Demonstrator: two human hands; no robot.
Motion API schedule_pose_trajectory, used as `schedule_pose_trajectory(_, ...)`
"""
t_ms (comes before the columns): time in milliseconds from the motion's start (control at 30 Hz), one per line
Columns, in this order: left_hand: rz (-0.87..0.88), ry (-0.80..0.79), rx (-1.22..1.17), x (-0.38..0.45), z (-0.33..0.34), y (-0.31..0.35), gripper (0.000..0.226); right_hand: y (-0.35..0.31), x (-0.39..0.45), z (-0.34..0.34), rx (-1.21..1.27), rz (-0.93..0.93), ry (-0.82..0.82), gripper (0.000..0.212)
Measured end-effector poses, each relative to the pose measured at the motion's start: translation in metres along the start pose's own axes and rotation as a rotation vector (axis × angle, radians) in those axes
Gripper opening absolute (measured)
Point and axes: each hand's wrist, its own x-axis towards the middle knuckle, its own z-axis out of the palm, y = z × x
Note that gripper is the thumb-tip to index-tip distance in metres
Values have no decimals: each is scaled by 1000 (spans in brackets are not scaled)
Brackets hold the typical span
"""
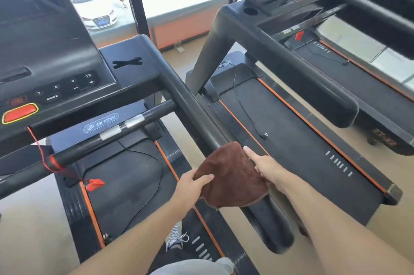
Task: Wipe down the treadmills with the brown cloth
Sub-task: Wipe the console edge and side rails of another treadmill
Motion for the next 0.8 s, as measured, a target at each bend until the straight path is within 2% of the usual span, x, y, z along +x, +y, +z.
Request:
schedule_pose_trajectory(100, -29, 44, -64, -6, -1, 8, 19, 5, 8, 4, 7, 49, -96, 77)
schedule_pose_trajectory(233, 11, 66, -40, -15, -5, 13, 19, 11, 12, 4, 138, 48, -137, 61)
schedule_pose_trajectory(300, 38, 69, -11, -19, -9, 20, 27, 10, 17, 1, 243, -29, -98, 47)
schedule_pose_trajectory(367, 101, 106, 77, -21, -12, 30, 22, 4, 23, -6, 412, -101, 17, 46)
schedule_pose_trajectory(433, 198, 196, 192, -21, -15, 45, 14, -12, 23, -16, 599, -191, 64, 46)
schedule_pose_trajectory(500, 345, 307, 257, -18, -20, 64, 21, -36, 17, -28, 707, -337, 59, 40)
schedule_pose_trajectory(567, 518, 418, 281, -16, -25, 83, 27, -62, 7, -40, 768, -505, 6, 40)
schedule_pose_trajectory(633, 668, 518, 326, -16, -32, 97, 22, -85, -9, -50, 841, -670, -90, 41)
schedule_pose_trajectory(700, 798, 517, 362, -18, -36, 102, 13, -97, -23, -54, 904, -780, -174, 38)
schedule_pose_trajectory(733, 865, 482, 417, -21, -39, 98, 15, -97, -25, -53, 898, -774, -153, 35)
schedule_pose_trajectory(800, 938, 374, 673, -24, -43, 75, 29, -88, -24, -46, 811, -660, 49, 35)
